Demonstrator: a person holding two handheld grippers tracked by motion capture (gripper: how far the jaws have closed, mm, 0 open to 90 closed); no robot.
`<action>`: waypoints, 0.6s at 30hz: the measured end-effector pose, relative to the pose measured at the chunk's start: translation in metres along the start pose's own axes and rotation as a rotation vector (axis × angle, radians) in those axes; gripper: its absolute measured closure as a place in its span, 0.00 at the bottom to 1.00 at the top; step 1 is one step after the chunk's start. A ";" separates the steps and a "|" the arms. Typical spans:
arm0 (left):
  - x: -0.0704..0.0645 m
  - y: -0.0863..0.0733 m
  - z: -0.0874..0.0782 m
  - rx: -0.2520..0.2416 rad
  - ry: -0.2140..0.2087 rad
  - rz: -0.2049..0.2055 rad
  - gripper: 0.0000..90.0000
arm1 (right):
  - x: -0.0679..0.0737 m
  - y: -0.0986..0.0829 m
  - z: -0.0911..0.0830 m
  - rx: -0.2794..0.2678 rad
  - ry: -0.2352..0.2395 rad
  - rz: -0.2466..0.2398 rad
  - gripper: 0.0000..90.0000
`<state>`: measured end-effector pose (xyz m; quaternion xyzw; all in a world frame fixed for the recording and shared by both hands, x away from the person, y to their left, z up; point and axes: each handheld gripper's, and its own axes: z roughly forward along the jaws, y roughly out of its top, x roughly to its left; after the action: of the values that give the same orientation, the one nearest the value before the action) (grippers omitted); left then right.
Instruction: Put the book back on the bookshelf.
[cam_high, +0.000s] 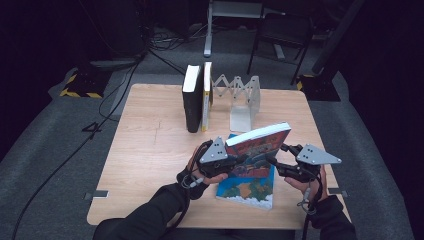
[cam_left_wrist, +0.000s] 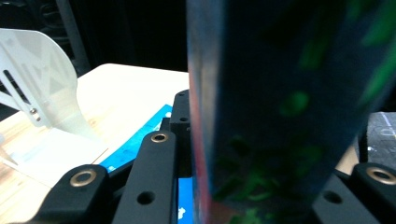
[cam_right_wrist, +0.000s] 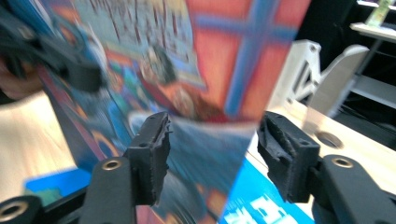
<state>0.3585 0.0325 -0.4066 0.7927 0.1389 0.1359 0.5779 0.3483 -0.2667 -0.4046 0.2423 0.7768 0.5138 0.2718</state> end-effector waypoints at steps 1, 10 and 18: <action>0.000 0.000 0.000 -0.001 0.003 -0.002 0.82 | -0.001 -0.003 -0.002 0.020 0.003 -0.002 0.45; -0.002 0.001 0.000 0.005 0.013 0.009 0.82 | -0.019 -0.058 -0.035 0.224 -0.081 0.065 0.40; -0.002 0.000 0.000 0.000 0.017 -0.002 0.82 | -0.021 -0.098 -0.052 0.331 -0.055 0.147 0.35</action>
<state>0.3565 0.0320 -0.4067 0.7915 0.1444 0.1419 0.5767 0.3196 -0.3495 -0.4752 0.3538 0.8231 0.3908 0.2110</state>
